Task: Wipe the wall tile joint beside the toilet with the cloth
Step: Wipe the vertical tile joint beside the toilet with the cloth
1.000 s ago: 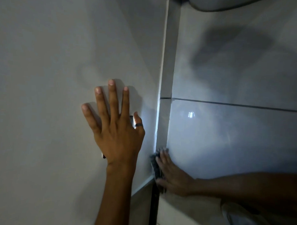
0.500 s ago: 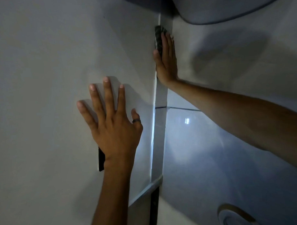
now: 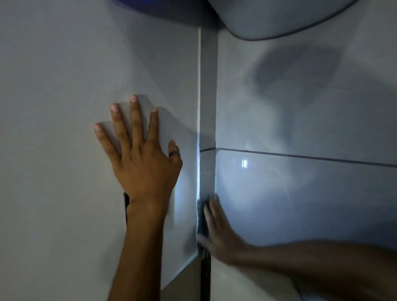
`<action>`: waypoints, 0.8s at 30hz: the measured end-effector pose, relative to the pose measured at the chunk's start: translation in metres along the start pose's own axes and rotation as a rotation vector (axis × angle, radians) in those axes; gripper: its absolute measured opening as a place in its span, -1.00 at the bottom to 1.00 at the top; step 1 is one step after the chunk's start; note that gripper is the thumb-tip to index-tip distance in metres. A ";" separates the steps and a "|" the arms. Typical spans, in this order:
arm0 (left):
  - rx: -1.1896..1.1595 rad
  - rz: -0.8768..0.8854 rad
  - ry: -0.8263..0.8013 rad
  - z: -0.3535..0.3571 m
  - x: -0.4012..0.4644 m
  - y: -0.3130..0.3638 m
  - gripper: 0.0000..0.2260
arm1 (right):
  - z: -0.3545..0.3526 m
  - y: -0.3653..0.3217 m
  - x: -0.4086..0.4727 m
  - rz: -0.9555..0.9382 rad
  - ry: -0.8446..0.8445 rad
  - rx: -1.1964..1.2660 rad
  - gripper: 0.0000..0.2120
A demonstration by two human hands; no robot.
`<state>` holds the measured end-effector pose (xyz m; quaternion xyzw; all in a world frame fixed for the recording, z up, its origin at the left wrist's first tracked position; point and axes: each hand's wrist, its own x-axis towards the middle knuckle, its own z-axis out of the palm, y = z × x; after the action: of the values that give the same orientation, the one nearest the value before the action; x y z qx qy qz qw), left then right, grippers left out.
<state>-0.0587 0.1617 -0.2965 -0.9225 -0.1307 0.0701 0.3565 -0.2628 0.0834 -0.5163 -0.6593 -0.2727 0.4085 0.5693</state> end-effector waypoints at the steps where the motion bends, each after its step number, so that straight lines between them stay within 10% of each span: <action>1: 0.004 0.003 0.000 0.001 0.000 0.001 -0.30 | 0.010 0.004 -0.012 -0.008 -0.059 0.025 -0.11; 16: 0.039 0.042 0.037 0.006 -0.004 -0.005 -0.32 | -0.216 -0.037 0.221 -0.070 0.753 0.155 -0.31; 24: -0.008 0.018 0.037 0.014 0.012 0.016 -0.33 | -0.264 -0.040 0.249 -0.104 0.823 0.210 -0.34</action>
<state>-0.0471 0.1628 -0.3180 -0.9262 -0.1162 0.0558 0.3543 0.0945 0.1579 -0.5295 -0.6912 -0.0128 0.1078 0.7144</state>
